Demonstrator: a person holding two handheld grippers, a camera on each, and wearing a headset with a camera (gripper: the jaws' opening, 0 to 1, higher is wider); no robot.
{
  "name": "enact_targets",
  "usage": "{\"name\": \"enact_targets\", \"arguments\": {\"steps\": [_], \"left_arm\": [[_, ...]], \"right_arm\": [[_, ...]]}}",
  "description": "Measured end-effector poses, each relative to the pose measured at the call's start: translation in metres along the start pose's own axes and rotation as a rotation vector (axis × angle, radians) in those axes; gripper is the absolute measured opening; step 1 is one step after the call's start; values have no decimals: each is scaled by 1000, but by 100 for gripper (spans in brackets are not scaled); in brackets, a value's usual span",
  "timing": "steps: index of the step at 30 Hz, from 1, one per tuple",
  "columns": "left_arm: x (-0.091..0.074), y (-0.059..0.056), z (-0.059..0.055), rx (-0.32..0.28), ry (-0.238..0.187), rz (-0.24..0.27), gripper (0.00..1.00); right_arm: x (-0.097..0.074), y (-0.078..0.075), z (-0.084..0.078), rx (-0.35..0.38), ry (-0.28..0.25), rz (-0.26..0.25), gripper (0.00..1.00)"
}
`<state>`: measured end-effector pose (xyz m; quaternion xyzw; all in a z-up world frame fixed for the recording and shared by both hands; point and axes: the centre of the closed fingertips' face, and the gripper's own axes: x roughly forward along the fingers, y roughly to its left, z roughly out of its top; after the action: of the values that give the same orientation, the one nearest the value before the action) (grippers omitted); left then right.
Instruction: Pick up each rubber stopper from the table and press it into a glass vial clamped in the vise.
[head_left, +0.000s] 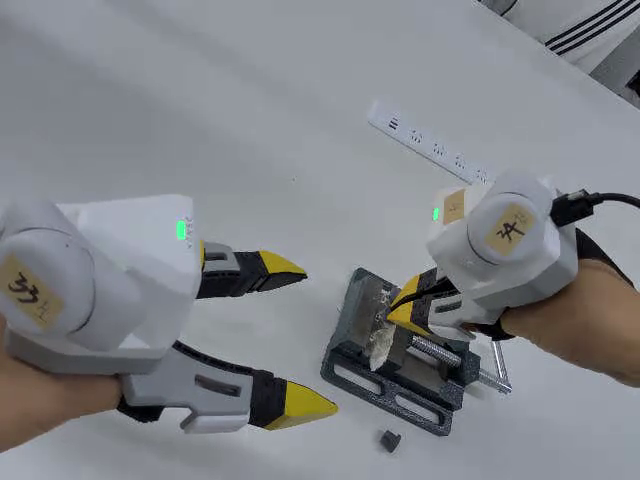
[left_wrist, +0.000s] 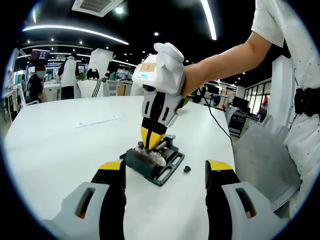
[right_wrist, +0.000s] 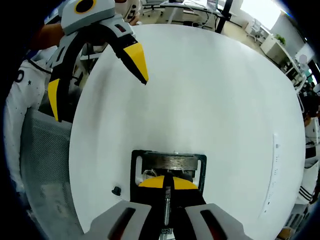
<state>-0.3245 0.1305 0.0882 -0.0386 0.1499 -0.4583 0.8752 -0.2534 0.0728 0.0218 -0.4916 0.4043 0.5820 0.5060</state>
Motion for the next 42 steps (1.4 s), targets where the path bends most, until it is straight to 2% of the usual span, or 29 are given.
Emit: {"name": "enact_targets", "arguments": {"steps": [3, 5, 10, 12, 24, 42], "left_arm": [[0, -1, 2, 2, -4, 1, 63], [-1, -1, 3, 3, -5, 3, 63], [-4, -2, 5, 9, -1, 7, 63], [-5, -2, 5, 9, 0, 10, 63], [-6, -6, 8, 15, 5, 11, 63], [-6, -11, 12, 30, 23, 1, 63]], "right_arm": [[-1, -1, -2, 7, -20, -10, 0], [-2, -1, -1, 63, -60, -13, 0], [-2, -1, -3, 52, -84, -23, 0], [-2, -2, -2, 89, -105, -33, 0], [-3, -2, -3, 133, -153, -51, 0], [-3, -3, -3, 253, -221, -62, 0]]}}
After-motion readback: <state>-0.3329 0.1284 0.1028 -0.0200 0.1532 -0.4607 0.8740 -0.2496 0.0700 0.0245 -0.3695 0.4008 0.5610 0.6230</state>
